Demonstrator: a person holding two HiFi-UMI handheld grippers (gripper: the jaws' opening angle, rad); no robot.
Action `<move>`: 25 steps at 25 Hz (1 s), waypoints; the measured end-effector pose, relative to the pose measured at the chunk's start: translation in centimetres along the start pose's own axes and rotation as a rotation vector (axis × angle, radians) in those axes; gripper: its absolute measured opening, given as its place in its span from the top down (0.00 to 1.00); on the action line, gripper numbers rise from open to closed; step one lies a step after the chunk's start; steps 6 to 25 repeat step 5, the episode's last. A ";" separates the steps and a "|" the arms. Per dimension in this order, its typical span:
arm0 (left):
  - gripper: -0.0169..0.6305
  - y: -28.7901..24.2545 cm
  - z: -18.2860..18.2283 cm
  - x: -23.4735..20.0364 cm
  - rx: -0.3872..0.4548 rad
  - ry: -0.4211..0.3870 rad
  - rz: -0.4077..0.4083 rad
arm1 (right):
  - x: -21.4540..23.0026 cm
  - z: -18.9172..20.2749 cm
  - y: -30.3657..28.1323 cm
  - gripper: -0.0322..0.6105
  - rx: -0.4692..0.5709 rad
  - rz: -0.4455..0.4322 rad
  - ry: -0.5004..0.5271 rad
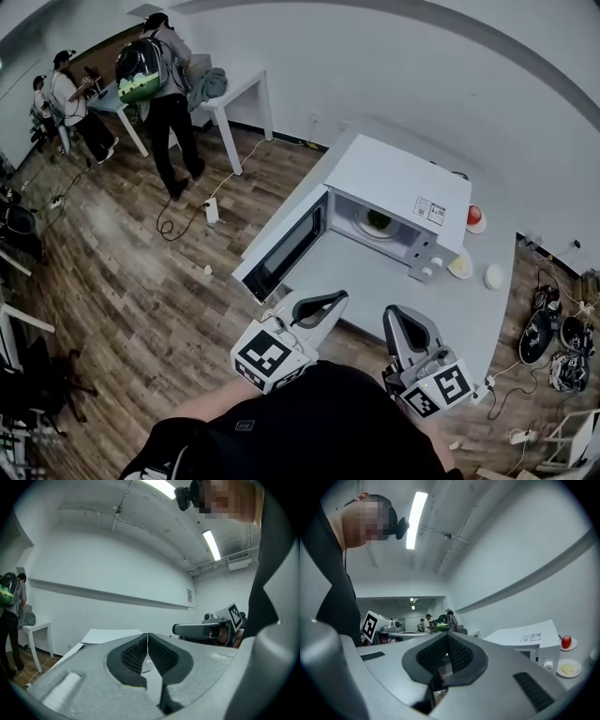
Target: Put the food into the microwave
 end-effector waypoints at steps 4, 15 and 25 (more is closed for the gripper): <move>0.95 -0.3 -0.1 0.3 -0.001 0.001 -0.004 | 0.2 0.0 0.4 0.94 -0.002 -0.006 -0.003; 0.95 -0.4 -0.1 0.4 -0.002 0.002 -0.005 | 0.3 0.0 0.5 0.94 -0.003 -0.007 -0.004; 0.95 -0.4 -0.1 0.4 -0.002 0.002 -0.005 | 0.3 0.0 0.5 0.94 -0.003 -0.007 -0.004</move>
Point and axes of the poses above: the fingertips, and each gripper's own axes: y backward along the fingers, x to its right, z out of its underside, the point moved 6 cm from there along y, backward along the fingers, and after that the axes turned 12 degrees about -z, right-handed, at the moved point
